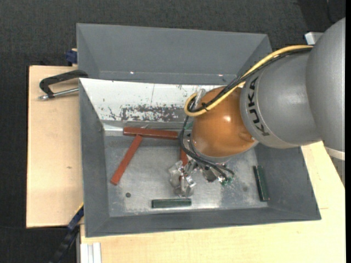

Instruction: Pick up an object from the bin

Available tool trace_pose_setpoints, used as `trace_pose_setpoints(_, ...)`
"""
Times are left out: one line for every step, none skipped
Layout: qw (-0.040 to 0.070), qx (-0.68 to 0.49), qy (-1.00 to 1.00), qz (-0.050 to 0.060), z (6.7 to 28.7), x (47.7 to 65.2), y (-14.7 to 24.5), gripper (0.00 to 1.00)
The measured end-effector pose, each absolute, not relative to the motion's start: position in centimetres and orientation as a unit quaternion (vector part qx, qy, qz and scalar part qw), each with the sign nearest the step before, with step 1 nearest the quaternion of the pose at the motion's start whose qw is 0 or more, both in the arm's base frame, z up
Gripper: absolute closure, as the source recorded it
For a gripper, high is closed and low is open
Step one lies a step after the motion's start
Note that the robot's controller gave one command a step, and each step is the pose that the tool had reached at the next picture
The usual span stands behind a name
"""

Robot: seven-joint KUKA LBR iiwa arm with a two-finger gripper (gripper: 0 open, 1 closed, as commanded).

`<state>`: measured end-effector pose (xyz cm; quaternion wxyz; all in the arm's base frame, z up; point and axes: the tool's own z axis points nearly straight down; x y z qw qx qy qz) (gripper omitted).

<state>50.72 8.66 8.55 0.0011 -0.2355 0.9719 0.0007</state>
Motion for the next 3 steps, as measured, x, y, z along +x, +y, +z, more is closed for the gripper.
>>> trace_pose_setpoints(-0.001, -0.238, 0.971, 0.001, 12.6, 50.7, 8.4, 1.0)
trace_pose_setpoints(0.003, -0.194, 0.981, 0.0, 20.5, 52.2, 5.1, 1.0)
trace_pose_setpoints(0.003, -0.194, 0.981, 0.0, 20.5, 52.2, 5.1, 0.0)
